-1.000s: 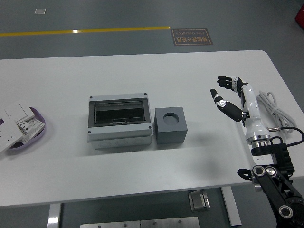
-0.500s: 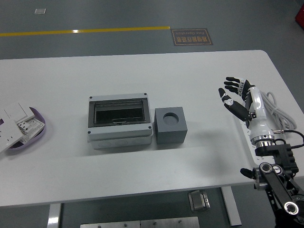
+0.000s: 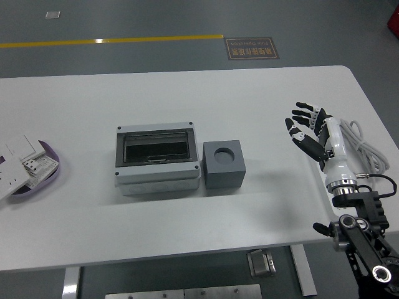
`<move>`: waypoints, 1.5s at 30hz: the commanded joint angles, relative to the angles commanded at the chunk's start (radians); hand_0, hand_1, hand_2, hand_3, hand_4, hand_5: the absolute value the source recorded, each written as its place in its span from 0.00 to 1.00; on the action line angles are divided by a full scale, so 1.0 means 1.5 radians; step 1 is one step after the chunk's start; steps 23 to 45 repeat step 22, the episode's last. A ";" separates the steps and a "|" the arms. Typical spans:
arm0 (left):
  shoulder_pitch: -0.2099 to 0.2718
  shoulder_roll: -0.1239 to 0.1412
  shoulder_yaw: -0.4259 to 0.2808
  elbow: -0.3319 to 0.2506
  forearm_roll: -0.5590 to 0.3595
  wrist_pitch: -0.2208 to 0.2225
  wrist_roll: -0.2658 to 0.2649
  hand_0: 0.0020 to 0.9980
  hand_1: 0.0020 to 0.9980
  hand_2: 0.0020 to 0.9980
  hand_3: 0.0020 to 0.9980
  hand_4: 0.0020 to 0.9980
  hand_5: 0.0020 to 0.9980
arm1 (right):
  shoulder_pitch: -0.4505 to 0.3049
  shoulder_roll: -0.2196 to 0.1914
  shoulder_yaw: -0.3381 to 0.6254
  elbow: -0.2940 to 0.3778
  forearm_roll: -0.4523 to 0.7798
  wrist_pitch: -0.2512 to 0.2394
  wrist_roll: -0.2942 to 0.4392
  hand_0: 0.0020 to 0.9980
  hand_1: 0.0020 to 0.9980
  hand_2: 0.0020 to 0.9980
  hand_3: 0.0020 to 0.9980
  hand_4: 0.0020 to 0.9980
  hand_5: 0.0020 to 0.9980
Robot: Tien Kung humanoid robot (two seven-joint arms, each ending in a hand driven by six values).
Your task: Pick up the cylinder from the cube,place it in the box,flap close box
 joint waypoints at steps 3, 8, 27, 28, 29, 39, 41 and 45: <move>0.000 0.000 0.001 0.000 0.000 0.000 0.000 0.60 0.61 0.56 0.59 0.66 0.19 | 0.000 0.000 0.002 0.001 0.002 0.002 0.001 0.73 0.64 0.66 0.70 0.75 0.24; 0.000 0.000 0.002 0.000 -0.003 0.001 -0.002 0.60 0.61 0.56 0.60 0.66 0.20 | 0.001 -0.001 0.002 0.001 0.002 0.004 0.000 0.73 0.64 0.66 0.70 0.75 0.24; 0.002 -0.003 0.004 0.000 -0.007 0.002 -0.002 0.60 0.61 0.56 0.60 0.66 0.20 | 0.005 -0.011 -0.018 -0.008 0.033 0.004 0.024 0.73 0.64 0.66 0.67 0.75 0.25; 0.002 -0.003 0.004 0.000 -0.007 0.002 -0.002 0.60 0.61 0.56 0.60 0.66 0.20 | 0.005 -0.011 -0.018 -0.008 0.033 0.004 0.024 0.73 0.64 0.66 0.67 0.75 0.25; 0.002 -0.003 0.004 0.000 -0.007 0.002 -0.002 0.60 0.61 0.56 0.60 0.66 0.20 | 0.005 -0.011 -0.018 -0.008 0.033 0.004 0.024 0.73 0.64 0.66 0.67 0.75 0.25; 0.002 -0.003 0.004 0.000 -0.007 0.002 -0.002 0.60 0.61 0.56 0.60 0.66 0.20 | 0.005 -0.011 -0.018 -0.008 0.033 0.004 0.024 0.73 0.64 0.66 0.67 0.75 0.25; 0.002 -0.003 0.004 0.000 -0.007 0.002 -0.002 0.60 0.61 0.56 0.60 0.66 0.20 | 0.005 -0.011 -0.018 -0.008 0.033 0.004 0.024 0.73 0.64 0.66 0.67 0.75 0.25; 0.002 -0.003 0.004 0.000 -0.007 0.002 -0.002 0.60 0.61 0.56 0.60 0.66 0.20 | 0.005 -0.011 -0.018 -0.008 0.033 0.004 0.024 0.73 0.64 0.66 0.67 0.75 0.25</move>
